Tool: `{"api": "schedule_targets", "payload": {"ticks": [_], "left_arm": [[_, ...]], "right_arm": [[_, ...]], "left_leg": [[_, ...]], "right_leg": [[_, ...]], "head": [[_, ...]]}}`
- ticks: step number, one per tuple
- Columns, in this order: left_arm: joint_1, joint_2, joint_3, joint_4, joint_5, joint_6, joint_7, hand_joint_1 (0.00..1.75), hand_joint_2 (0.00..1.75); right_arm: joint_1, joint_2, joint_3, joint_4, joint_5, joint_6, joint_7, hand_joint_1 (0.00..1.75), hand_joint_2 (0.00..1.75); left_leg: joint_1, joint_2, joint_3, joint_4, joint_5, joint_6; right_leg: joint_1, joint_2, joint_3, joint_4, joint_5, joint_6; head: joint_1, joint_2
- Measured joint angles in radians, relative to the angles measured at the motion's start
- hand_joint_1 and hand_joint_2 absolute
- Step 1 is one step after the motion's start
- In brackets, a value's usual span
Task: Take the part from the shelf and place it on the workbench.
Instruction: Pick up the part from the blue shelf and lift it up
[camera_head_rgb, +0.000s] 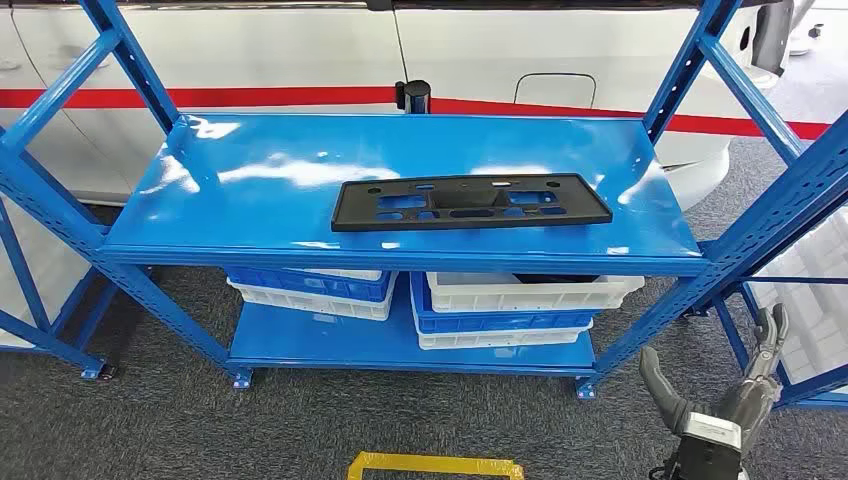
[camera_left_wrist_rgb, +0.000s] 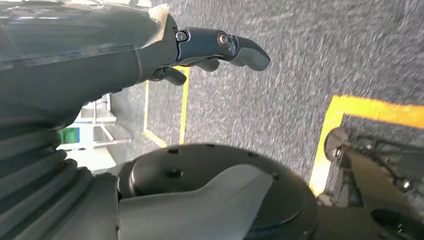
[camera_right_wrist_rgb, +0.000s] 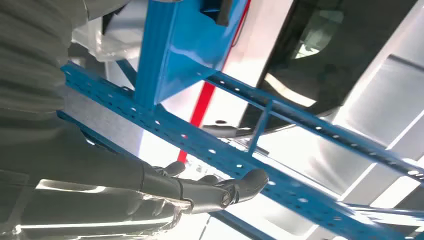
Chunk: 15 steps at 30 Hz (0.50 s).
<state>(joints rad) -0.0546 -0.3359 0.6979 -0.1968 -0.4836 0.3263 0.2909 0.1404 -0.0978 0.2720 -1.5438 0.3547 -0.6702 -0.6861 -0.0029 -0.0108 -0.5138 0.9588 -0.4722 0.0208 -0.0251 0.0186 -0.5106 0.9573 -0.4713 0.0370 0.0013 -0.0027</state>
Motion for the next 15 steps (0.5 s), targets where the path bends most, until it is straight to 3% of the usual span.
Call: {"api": "schedule_targets", "payload": {"ticks": [7, 11, 15], "left_arm": [[0.001, 0.017, -0.032, 0.002, -0.079, 0.04, -0.026, 0.0, 1.75], [0.002, 0.025, -0.047, 0.003, -0.102, 0.033, -0.035, 0.0, 0.0], [0.002, 0.032, -0.056, 0.004, -0.116, 0.004, -0.048, 0.0, 1.75]], "right_arm": [[-0.058, -0.014, 0.094, 0.004, 0.061, -0.001, -0.006, 0.0, 1.75], [-0.123, -0.011, 0.133, 0.027, 0.163, 0.0, 0.025, 0.0, 1.75], [-0.181, -0.007, 0.156, 0.062, 0.28, 0.0, 0.078, 0.0, 1.75]], "left_leg": [[0.0, 0.0, -0.001, 0.0, 0.001, 0.0], [0.0, -0.003, -0.001, 0.0, 0.002, 0.0], [0.0, -0.004, -0.002, 0.0, 0.002, 0.0]], "right_leg": [[0.0, 0.0, 0.0, 0.0, 0.0, 0.0], [0.001, -0.002, 0.0, 0.001, 0.0, 0.0], [0.002, -0.002, 0.001, 0.001, 0.0, 0.0]], "head": [[0.0, 0.0], [0.0, 0.0], [0.0, 0.0]]}}
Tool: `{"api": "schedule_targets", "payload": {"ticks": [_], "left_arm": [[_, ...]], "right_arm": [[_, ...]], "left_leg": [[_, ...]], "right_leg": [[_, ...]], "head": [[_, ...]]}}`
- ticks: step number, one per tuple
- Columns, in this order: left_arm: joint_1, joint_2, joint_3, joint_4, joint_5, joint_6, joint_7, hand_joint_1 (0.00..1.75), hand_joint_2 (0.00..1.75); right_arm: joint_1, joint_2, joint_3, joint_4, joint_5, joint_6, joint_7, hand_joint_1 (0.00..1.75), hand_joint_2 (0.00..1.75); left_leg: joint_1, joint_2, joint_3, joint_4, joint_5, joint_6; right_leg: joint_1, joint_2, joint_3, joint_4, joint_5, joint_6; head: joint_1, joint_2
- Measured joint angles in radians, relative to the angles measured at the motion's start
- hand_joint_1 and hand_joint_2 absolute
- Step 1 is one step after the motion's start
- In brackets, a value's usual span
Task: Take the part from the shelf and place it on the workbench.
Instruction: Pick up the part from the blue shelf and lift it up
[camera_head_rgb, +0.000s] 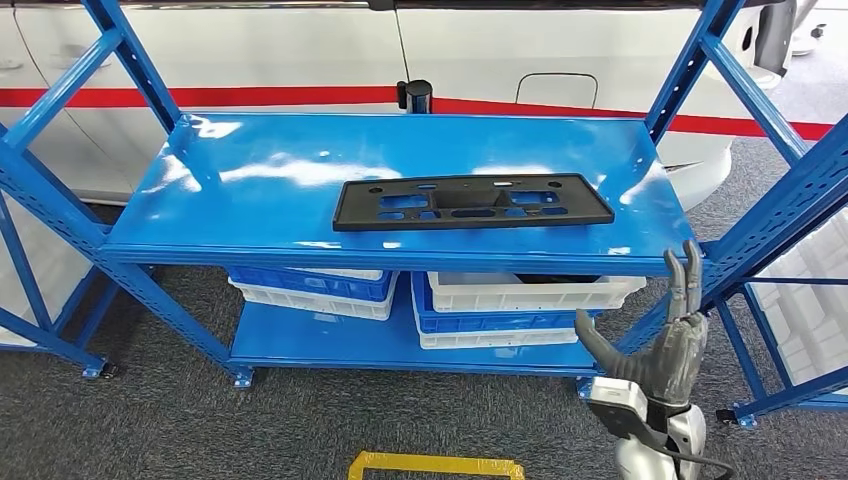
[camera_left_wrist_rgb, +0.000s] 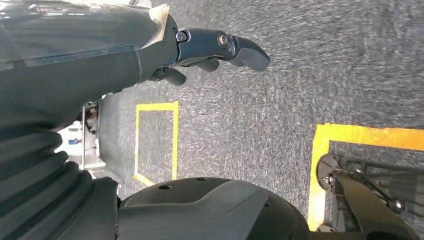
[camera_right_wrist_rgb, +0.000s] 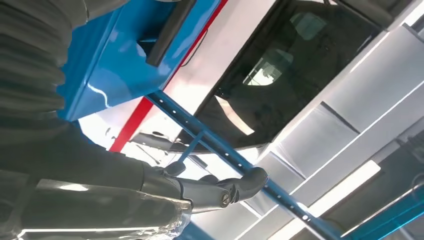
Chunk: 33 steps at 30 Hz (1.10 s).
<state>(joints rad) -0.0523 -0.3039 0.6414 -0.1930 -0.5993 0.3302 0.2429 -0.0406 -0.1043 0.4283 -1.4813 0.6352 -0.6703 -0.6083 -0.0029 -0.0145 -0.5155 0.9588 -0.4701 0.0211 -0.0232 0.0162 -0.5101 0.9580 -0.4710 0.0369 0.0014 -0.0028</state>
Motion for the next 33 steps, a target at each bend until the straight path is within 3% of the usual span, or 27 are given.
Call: {"api": "schedule_targets", "payload": {"ticks": [13, 23, 28, 33], "left_arm": [[0.0, 0.028, -0.045, 0.0, -0.053, -0.12, -0.09, 0.0, 1.75], [-0.002, 0.044, -0.082, 0.0, -0.113, -0.212, -0.115, 0.0, 1.75], [-0.005, 0.055, -0.11, 0.0, -0.157, -0.278, -0.123, 0.0, 1.75], [-0.008, 0.061, -0.131, 0.0, -0.188, -0.311, -0.124, 0.0, 1.75]], "right_arm": [[-0.193, 0.04, 0.009, 0.182, 0.331, 0.064, 0.227, 0.0, 1.75], [-0.344, 0.074, -0.052, 0.378, 0.496, 0.121, 0.395, 0.0, 1.75], [-0.42, 0.097, -0.091, 0.495, 0.597, 0.17, 0.519, 0.0, 1.75], [-0.466, 0.118, -0.131, 0.569, 0.644, 0.208, 0.581, 0.0, 1.75]], "left_leg": [[0.0, 0.0, -0.001, 0.0, 0.0, 0.0], [-0.001, -0.001, -0.001, 0.0, 0.001, 0.001], [-0.001, -0.001, -0.001, 0.001, 0.001, 0.001], [-0.001, -0.001, -0.002, 0.001, 0.002, 0.001]], "right_leg": [[0.001, 0.0, 0.0, 0.0, 0.0, 0.0], [0.001, -0.001, 0.0, 0.0, 0.001, 0.001], [0.001, -0.001, 0.0, 0.0, 0.001, 0.001], [0.001, -0.001, 0.0, 0.0, 0.001, 0.001]], "head": [[0.0, 0.0], [0.0, 0.0], [0.0, 0.0], [0.0, 0.0]]}}
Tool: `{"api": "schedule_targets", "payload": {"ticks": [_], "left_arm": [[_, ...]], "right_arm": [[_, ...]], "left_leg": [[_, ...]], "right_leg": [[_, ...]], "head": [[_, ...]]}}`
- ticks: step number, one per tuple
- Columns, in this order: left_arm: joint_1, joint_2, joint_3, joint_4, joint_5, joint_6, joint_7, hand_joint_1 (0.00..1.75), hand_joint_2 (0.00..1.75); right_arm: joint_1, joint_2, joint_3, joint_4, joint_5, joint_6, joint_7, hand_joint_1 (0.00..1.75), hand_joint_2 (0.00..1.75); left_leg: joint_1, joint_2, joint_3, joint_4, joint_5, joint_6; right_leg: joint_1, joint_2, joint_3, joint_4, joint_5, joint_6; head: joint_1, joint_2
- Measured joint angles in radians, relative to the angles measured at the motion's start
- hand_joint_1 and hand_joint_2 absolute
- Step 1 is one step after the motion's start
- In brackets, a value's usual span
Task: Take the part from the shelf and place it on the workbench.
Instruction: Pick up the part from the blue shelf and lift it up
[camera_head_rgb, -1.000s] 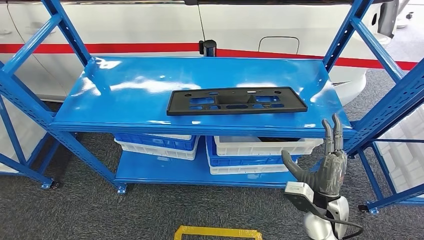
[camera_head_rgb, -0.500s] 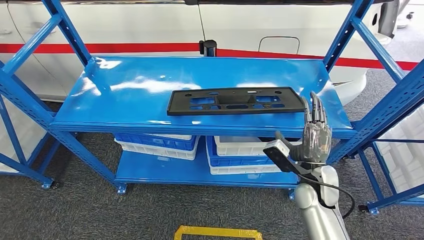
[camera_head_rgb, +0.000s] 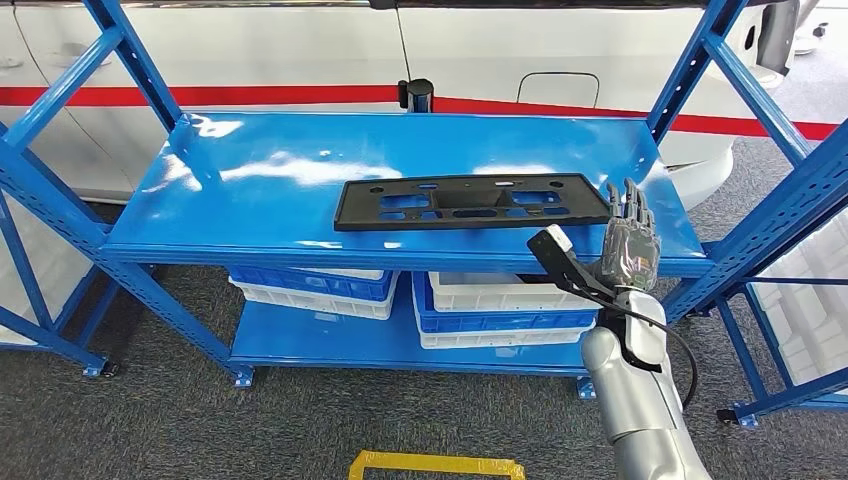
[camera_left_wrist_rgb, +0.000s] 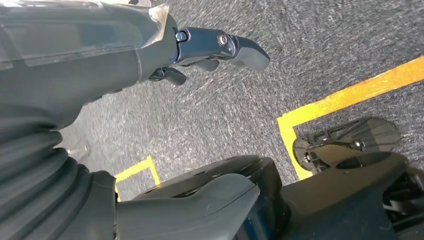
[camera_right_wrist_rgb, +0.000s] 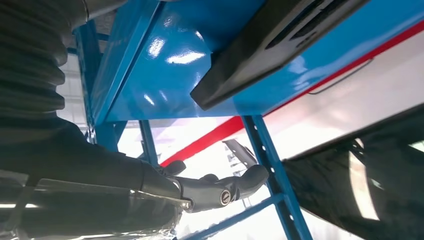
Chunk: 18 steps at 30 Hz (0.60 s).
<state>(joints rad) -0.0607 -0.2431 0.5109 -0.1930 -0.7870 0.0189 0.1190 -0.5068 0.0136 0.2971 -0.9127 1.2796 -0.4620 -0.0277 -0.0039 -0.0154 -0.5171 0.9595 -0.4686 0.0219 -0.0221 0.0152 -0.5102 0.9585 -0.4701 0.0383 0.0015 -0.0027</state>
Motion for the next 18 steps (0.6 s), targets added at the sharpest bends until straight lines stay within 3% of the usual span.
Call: {"api": "schedule_targets", "payload": {"ticks": [18], "left_arm": [[-0.008, 0.007, -0.033, 0.0, -0.041, -0.029, 0.007, 0.0, 1.75]], "right_arm": [[-0.111, 0.097, -0.063, 0.13, 0.14, 0.056, 0.044, 0.0, 1.75]], "left_leg": [[0.0, 0.0, 0.0, 0.0, 0.0, 0.0]], "right_leg": [[0.0, 0.0, 0.0, 0.001, 0.0, 0.0]], "head": [[0.0, 0.0]]}}
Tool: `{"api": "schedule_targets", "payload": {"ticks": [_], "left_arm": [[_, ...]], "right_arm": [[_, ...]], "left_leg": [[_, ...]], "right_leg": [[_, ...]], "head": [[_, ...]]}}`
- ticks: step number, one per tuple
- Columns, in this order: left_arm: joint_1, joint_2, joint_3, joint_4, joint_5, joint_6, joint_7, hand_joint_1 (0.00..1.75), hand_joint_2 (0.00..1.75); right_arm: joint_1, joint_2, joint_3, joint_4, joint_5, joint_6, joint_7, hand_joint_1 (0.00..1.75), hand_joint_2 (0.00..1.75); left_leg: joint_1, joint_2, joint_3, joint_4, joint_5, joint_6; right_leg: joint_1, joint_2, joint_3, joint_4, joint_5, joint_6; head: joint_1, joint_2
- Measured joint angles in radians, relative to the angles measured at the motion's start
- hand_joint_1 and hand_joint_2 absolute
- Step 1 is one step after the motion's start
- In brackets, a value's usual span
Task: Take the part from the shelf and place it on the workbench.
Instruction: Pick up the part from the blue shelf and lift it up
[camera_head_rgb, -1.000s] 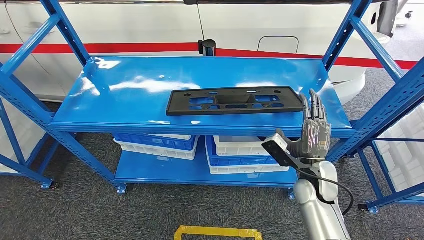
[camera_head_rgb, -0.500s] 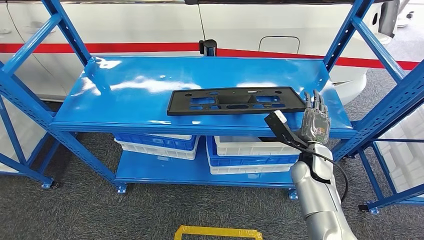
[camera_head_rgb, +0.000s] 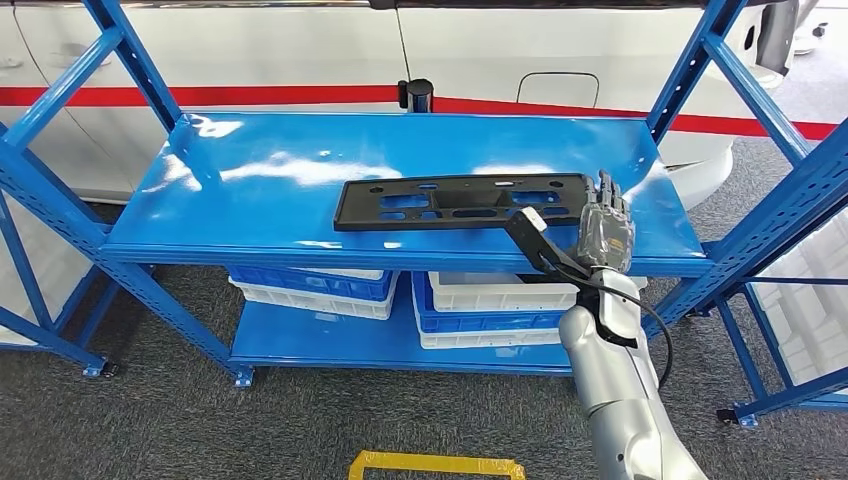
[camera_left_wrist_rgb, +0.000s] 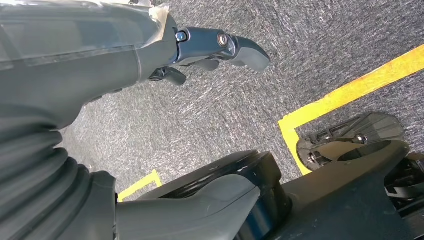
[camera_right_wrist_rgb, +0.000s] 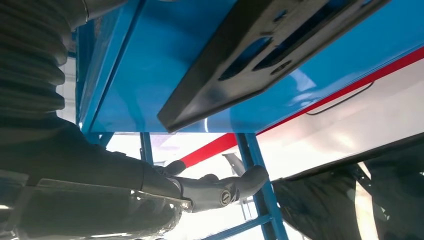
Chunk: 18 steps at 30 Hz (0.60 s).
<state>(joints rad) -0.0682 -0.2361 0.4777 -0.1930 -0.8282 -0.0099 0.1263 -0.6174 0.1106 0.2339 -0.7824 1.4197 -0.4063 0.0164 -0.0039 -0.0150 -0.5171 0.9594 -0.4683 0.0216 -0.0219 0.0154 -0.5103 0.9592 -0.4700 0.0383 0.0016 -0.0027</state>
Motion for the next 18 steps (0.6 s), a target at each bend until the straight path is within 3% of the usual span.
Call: {"api": "schedule_targets", "payload": {"ticks": [18], "left_arm": [[-0.002, 0.0, -0.007, 0.0, -0.018, -0.015, 0.004, 0.0, 1.75]], "right_arm": [[-0.074, 0.043, -0.017, 0.111, 0.028, 0.028, 0.046, 0.0, 1.75]], "left_leg": [[0.0, 0.0, 0.0, 0.0, 0.0, 0.0]], "right_leg": [[0.0, 0.0, 0.0, 0.0, 0.0, 0.0]], "head": [[0.0, 0.0]]}}
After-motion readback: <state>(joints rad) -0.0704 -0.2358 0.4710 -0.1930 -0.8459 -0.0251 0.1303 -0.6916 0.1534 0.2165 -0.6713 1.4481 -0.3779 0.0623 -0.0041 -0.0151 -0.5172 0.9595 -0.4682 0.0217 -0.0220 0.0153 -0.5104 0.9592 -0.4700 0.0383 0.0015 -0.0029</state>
